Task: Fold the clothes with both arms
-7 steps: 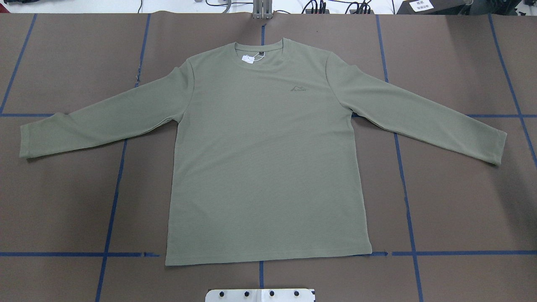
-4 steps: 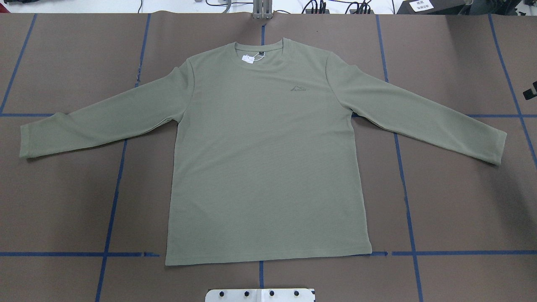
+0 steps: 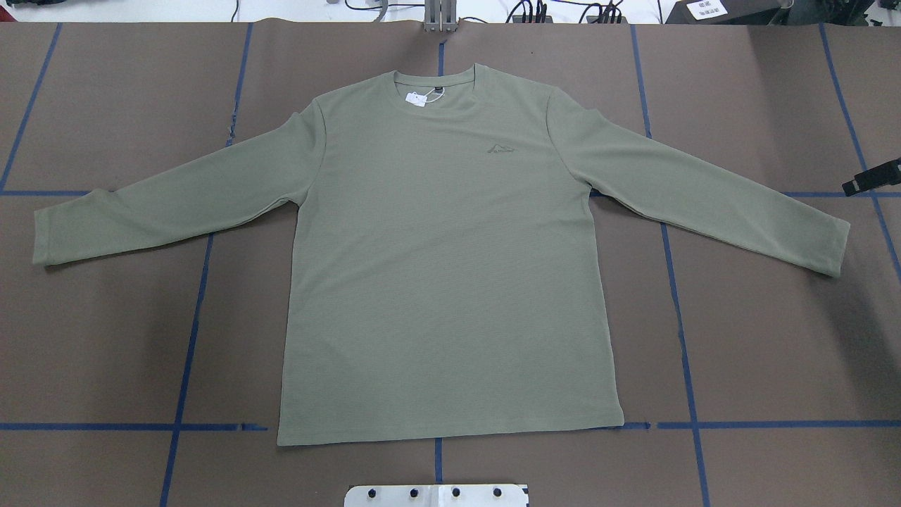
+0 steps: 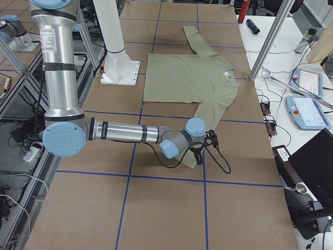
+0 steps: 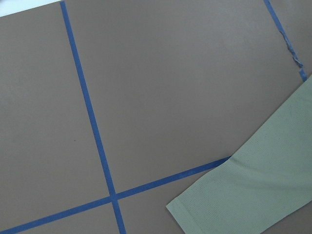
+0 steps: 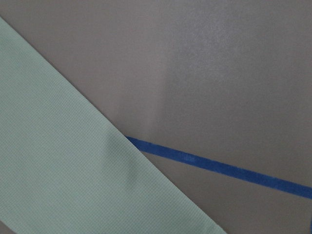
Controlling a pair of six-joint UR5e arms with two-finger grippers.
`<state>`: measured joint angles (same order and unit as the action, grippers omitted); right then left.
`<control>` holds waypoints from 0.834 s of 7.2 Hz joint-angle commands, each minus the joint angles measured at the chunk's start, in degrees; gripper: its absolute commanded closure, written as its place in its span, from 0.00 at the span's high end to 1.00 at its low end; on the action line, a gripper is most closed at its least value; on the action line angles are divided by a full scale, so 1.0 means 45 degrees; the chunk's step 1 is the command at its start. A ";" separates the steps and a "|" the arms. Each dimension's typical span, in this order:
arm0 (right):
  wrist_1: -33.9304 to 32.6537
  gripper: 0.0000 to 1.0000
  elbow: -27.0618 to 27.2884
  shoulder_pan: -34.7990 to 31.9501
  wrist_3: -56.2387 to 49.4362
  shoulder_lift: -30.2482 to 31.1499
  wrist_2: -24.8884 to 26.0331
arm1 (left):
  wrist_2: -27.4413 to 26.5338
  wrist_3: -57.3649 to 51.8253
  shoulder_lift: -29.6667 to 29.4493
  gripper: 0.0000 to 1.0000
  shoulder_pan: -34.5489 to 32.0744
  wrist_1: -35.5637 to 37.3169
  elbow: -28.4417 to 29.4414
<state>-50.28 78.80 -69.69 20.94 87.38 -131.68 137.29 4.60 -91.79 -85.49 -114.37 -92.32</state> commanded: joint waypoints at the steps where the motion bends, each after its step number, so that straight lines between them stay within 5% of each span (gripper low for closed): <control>1: 0.0217 1.00 -0.0418 0.0369 0.0634 -0.0022 0.0082 | 0.0038 0.0110 0.0241 1.00 -0.0006 -0.0620 0.0026; 6: 0.0119 1.00 -0.0830 0.0602 0.0619 0.0075 -0.0016 | 0.0038 0.0110 0.0241 1.00 -0.0006 -0.0620 0.0085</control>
<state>-49.58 75.43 -67.53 23.79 87.74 -131.93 137.46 5.17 -90.71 -85.52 -117.15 -92.09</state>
